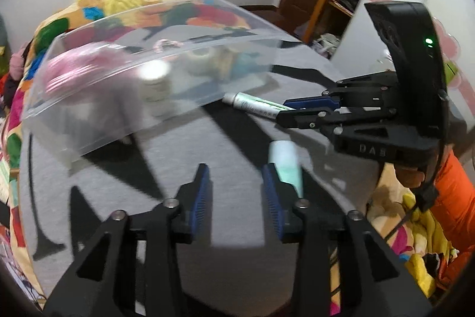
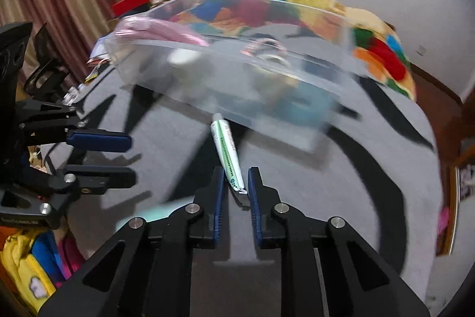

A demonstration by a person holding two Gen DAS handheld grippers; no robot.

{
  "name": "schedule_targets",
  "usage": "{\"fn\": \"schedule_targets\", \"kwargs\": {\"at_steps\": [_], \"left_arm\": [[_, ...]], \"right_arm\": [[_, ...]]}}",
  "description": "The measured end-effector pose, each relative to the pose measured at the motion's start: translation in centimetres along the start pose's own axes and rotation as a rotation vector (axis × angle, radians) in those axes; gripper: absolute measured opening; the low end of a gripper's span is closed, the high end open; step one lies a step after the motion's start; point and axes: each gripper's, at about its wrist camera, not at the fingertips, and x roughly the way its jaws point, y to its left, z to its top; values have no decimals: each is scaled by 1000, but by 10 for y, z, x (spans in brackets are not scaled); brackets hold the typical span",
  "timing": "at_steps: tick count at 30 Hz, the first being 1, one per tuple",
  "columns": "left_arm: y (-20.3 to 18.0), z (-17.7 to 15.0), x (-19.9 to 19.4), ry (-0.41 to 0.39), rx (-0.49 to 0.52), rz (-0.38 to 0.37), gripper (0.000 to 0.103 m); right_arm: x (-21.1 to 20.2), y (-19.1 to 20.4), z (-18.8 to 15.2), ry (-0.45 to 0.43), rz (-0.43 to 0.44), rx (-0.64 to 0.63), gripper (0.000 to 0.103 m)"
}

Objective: Organize objects
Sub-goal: 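Grasp toothpaste tube with right tool while left tool grasps teal bottle, then put teal bottle in box with left tool while right tool places toothpaste in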

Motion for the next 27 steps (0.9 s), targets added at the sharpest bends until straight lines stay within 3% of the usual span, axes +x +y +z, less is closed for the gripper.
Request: {"fn": "schedule_targets", "kwargs": {"at_steps": [4, 10, 13, 17, 22, 24, 27], "left_arm": [[-23, 0, 12, 24, 48, -21, 45], [-37, -3, 29, 40, 92, 34, 44], [-33, -2, 30, 24, 95, 64, 24], [-24, -1, 28, 6, 67, 83, 24], [-10, -3, 24, -10, 26, 106, 24], [-6, -3, 22, -19, 11, 110, 24], [0, -2, 17, -36, -9, 109, 24]], "right_arm": [[-11, -23, -24, 13, 8, 73, 12], [-27, -14, -36, -19, 23, 19, 14], [-27, -10, -28, -47, 13, 13, 26], [-21, -6, -14, -70, -32, 29, 29], [6, -14, 1, -38, -112, 56, 30], [14, -18, 3, -25, -106, 70, 31], [11, -14, 0, -42, -126, 50, 27]]}}
